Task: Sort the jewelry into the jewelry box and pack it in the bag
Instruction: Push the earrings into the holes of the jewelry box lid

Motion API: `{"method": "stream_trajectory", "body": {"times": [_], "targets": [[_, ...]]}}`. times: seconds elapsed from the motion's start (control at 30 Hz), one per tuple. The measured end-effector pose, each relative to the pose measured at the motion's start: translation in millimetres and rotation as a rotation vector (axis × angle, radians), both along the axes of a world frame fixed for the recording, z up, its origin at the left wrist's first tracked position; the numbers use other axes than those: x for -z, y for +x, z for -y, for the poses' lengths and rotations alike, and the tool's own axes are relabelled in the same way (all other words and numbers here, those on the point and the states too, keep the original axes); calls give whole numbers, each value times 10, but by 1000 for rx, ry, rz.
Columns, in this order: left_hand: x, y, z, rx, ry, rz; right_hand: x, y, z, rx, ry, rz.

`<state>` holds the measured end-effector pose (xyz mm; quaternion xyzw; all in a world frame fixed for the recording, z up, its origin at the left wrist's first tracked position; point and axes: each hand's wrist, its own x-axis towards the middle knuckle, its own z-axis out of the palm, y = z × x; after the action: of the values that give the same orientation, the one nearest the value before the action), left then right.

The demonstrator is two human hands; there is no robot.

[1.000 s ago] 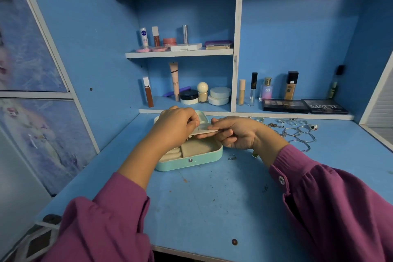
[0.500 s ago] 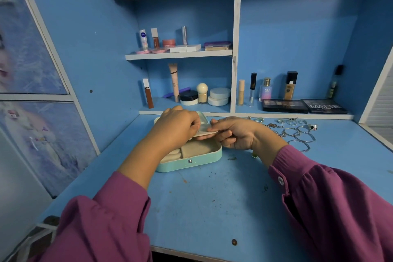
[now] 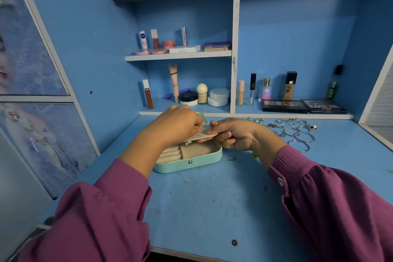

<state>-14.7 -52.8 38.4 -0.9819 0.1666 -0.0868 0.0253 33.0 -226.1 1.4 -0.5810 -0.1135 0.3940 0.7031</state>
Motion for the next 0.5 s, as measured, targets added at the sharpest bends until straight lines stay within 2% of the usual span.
{"method": "stream_trajectory", "body": {"times": [0.23,0.5], "targets": [[-5,-9,-1,-4,16,-39,-8,-18,-2,1,5,-6],[44,12,-8,-52,-80,-52,-33,-60,-5,-15,5,6]]}}
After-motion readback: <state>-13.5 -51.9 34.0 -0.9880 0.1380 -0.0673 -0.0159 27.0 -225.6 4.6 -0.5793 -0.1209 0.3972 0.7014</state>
